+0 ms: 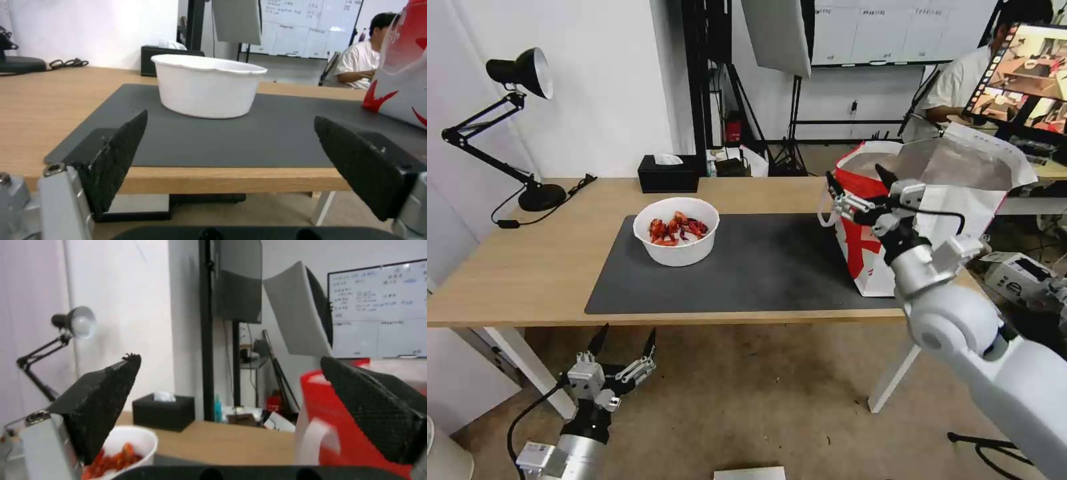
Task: Pick up the trash from the table and place it into the takeout bag.
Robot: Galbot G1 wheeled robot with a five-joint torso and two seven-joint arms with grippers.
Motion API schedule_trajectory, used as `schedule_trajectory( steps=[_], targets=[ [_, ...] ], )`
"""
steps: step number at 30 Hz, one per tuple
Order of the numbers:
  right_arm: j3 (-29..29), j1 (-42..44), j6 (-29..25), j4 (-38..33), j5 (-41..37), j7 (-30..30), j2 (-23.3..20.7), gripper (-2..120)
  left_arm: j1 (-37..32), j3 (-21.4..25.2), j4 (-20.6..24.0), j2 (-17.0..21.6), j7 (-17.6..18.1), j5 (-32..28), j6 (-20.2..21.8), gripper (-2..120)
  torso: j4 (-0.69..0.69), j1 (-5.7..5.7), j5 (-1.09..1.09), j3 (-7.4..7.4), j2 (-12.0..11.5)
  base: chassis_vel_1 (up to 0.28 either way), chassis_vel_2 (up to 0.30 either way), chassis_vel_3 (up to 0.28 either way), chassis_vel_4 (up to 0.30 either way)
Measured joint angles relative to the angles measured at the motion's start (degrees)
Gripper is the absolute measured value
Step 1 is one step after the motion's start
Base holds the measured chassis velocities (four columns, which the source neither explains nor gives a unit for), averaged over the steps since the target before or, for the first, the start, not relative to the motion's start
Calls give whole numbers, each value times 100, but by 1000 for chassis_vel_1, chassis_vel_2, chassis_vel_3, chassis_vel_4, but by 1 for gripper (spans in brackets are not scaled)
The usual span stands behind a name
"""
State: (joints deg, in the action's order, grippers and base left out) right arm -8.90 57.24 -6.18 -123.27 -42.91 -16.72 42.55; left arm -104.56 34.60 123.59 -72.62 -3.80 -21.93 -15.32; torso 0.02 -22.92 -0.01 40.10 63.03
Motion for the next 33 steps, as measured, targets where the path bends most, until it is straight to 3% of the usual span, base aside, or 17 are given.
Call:
schedule_trajectory(
  steps=[7, 15, 25, 33],
  targets=[
    [-256, 1403, -518, -76, 558, 360, 361, 100, 58, -28, -56, 43, -3, -24, -19, 100, -2, 1, 2, 0, 0, 0, 0, 0, 0],
    [-562, 2399, -939, 103, 1087, 429, 704, 100, 134, -117, -119, 76, -3, -36, -19, 100, -2, 0, 0, 0, 0, 0, 0, 0, 0],
    [-551, 2978, -768, 354, 1580, 16, 1099, 100, 141, -136, -202, 100, -10, -48, -19, 100, -1, 0, 1, 0, 0, 0, 0, 0, 0],
    [-483, 3070, -642, 524, 1680, -239, 1130, 100, 142, -164, -259, 89, -17, -50, -28, 100, -1, 0, 1, 0, 0, 0, 0, 0, 0]
  ],
)
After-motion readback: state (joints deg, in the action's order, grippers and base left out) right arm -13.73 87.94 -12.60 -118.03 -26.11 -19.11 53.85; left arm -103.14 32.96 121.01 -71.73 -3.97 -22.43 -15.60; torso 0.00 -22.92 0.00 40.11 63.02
